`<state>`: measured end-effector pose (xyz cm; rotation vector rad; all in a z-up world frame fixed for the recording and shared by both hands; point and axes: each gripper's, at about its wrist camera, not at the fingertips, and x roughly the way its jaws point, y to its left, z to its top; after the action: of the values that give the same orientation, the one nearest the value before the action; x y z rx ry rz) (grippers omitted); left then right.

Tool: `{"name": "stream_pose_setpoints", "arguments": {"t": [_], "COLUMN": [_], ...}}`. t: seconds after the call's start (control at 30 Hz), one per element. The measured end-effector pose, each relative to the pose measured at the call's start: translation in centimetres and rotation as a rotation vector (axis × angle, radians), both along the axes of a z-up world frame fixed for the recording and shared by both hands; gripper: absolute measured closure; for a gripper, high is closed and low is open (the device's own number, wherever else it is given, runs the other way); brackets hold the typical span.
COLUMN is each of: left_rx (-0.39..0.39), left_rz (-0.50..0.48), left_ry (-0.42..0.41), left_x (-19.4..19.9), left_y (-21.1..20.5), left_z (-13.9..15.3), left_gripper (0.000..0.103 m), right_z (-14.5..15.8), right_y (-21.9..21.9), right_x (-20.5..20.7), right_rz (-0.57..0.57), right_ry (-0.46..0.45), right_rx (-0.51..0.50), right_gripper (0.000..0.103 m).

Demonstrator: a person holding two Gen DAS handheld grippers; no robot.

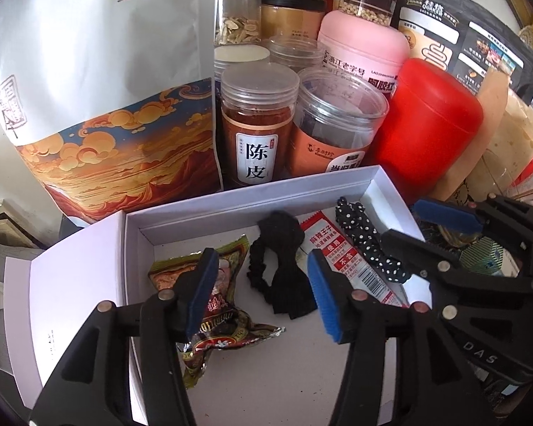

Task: Organize objects
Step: 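Lower both held items into the white box and open both tools, then withdraw both tools up and back from the white box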

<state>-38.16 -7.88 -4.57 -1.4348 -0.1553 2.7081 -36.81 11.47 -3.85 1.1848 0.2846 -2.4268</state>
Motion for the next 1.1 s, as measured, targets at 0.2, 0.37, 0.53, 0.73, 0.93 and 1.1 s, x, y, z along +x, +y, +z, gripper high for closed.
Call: {"name": "stream_pose_setpoints", "arguments": {"t": [0.2,0.37,0.53,0.73,0.93,1.1], "left_rx": [-0.022,-0.034,-0.037,-0.048,-0.050,-0.061], "left_rz": [0.008,0.020,0.032,0.048,0.058,0.069], "left_ry": [-0.001,0.005,0.022,0.053,0.079,0.101], "left_x": [0.3,1.1,2.6,4.9,8.0,11.0], "left_y": [-0.5,-1.0,-1.3,-1.5,-1.4,-0.8], "left_z": [0.9,2.0,4.1,6.6,9.0,10.7], "left_gripper": [0.053,0.053,0.053,0.053,0.053,0.053], "right_z": [0.7,2.2,4.2,6.2,8.3,9.6], "right_y": [-0.6,-0.8,-0.6,-0.9,-0.8,-0.3], "right_x": [0.5,1.8,3.5,6.0,9.3,12.4], "right_rz": [0.009,0.025,0.022,0.029,0.031,0.033], "right_ry": [0.018,0.038,0.070,0.099,0.134,0.152], "right_rx": [0.002,0.009,0.002,0.011,0.000,-0.012], "right_gripper": [0.061,0.061,0.061,0.061,0.061,0.061]}}
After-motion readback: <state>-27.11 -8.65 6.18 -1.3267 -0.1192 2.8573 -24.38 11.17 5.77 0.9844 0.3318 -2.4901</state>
